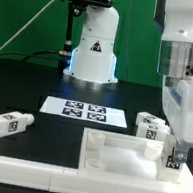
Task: Assemble one leg
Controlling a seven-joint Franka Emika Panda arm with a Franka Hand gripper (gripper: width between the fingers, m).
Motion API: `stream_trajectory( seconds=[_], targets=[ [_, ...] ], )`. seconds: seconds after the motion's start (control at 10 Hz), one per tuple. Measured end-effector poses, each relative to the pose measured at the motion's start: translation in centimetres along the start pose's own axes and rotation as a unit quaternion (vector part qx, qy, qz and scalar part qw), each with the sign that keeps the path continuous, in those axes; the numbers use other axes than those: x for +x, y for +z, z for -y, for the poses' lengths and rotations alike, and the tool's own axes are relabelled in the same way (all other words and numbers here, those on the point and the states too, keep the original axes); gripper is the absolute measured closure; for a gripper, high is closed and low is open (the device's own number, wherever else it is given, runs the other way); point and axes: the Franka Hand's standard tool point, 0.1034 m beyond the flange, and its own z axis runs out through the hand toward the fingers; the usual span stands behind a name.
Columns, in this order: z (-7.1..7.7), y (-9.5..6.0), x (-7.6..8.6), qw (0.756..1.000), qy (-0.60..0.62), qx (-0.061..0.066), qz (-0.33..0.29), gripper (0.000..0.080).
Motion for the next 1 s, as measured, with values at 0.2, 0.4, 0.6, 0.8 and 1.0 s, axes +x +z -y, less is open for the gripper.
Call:
stream_trajectory(
  seconds=[0.2,0.4,0.6,0.8,1.0],
  targets=[
    [0.0,0.0,0.0,0.999,0.053,0.0,0.001,0.0506],
    [0.0,0.1,0.1,0.992,0.123,0.006,0.01,0.0506],
    [0.1,0.1,0.1,0.989,0.145,0.008,0.01,0.0506],
    [0.0,0.1,0.1,0.99,0.138,0.008,0.01,0.0505],
    [0.5,-1.3,-0.5,0.992,0.12,0.015,0.017,0.0272]
  ],
)
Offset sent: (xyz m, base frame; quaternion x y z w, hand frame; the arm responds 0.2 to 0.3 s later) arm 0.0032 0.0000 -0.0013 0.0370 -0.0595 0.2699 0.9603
